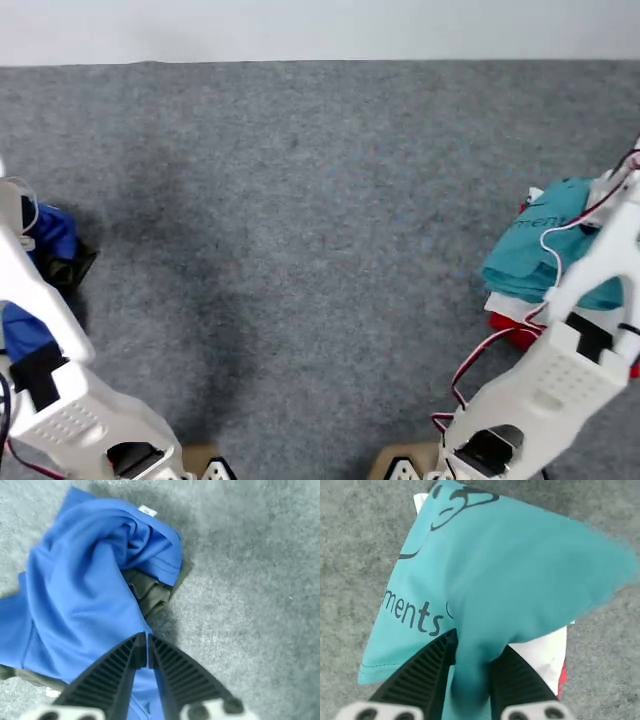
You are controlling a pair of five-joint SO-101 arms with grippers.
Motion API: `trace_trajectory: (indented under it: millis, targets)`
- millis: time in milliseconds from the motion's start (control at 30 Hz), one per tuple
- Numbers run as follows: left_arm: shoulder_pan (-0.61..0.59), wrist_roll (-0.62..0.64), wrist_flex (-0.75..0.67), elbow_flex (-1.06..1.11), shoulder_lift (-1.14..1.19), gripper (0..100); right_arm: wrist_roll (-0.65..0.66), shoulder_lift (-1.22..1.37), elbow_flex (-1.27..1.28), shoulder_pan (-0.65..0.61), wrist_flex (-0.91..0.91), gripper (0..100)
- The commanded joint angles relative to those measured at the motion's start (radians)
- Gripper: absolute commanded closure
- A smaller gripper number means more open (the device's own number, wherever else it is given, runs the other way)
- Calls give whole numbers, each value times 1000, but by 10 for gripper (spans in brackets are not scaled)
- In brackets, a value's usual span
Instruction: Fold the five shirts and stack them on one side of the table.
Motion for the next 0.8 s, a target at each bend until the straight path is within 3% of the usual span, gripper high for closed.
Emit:
trace_trajectory:
  millis: [0,233,367,567,767]
  targets:
    - [6,2,25,12,-49,987,8,-85,-8,-45,38,990]
    - [6,2,25,19,-52,987,-14,-193,-12,-206,38,990]
    - [6,2,25,19,-55,987,-54,-229,-12,-232,36,990]
    - [6,0,25,19,-55,987,-11,-208,-8,-134,36,990]
    - [6,0,25,21,-51,987,66,-12,-8,24,2,990]
